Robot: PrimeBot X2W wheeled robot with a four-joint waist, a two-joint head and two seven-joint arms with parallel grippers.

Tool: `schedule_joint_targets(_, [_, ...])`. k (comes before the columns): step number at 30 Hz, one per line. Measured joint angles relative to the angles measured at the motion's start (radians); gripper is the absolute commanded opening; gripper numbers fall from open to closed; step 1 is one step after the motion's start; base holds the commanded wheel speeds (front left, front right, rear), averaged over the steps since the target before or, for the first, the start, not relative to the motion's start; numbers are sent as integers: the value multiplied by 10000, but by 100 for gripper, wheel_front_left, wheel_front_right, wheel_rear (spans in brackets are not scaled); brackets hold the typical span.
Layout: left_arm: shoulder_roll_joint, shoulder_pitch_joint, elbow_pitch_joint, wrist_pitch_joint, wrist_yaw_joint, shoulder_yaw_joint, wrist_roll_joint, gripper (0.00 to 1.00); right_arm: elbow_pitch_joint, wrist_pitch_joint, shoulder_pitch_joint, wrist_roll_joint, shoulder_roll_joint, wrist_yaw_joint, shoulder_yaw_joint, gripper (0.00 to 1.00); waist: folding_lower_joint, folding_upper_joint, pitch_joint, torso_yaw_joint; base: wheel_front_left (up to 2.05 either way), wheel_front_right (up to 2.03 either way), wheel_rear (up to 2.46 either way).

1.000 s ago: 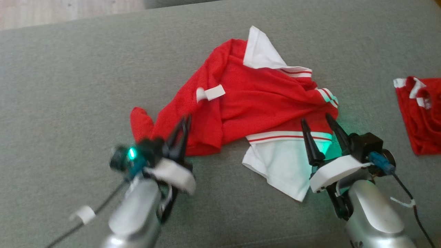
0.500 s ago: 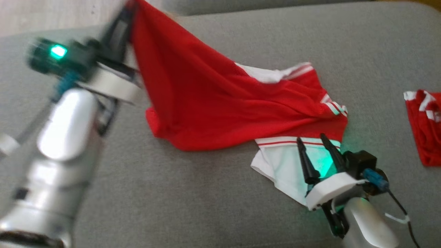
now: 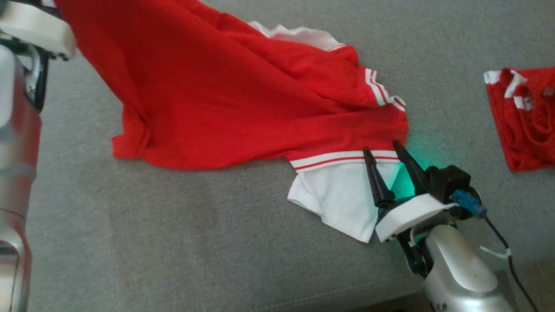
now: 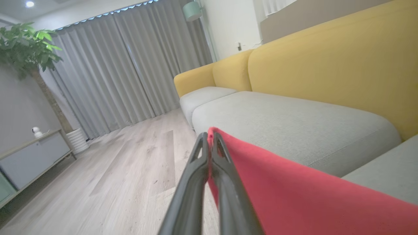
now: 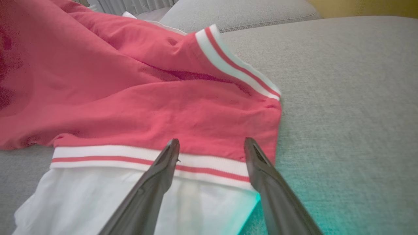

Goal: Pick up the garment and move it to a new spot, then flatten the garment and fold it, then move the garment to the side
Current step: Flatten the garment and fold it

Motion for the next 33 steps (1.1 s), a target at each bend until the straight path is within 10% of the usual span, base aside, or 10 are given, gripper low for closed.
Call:
schedule_joint_targets(1, [17, -87, 167, 0, 109, 71, -2, 21, -4, 0, -53, 67, -2, 0, 17, 100, 0, 0, 88, -73, 0, 0, 0])
schedule_joint_targets(2, [19, -106, 284, 0, 441, 330, -6, 100, -84, 0, -111, 167, -2, 0, 65, 100, 0, 0, 241, -185, 0, 0, 0])
schedule_joint_targets(11, [-577, 1395, -802, 0, 777, 955, -372, 100, -130, 0, -151, 278, -2, 0, 23, 100, -1, 0, 254, 42, 0, 0, 0])
schedule_joint_targets(20, [-2100, 5291, -1985, 0, 157, 1104, -523, 100, -8, 0, -102, 226, 0, 0, -81, 100, -3, 0, -275, 453, 0, 0, 0])
schedule_joint_targets(33, [-2481, 6009, -1699, 2, 192, 951, 585, 100, 249, 0, -20, 56, 0, 0, -134, 100, -3, 0, -373, 390, 0, 0, 0])
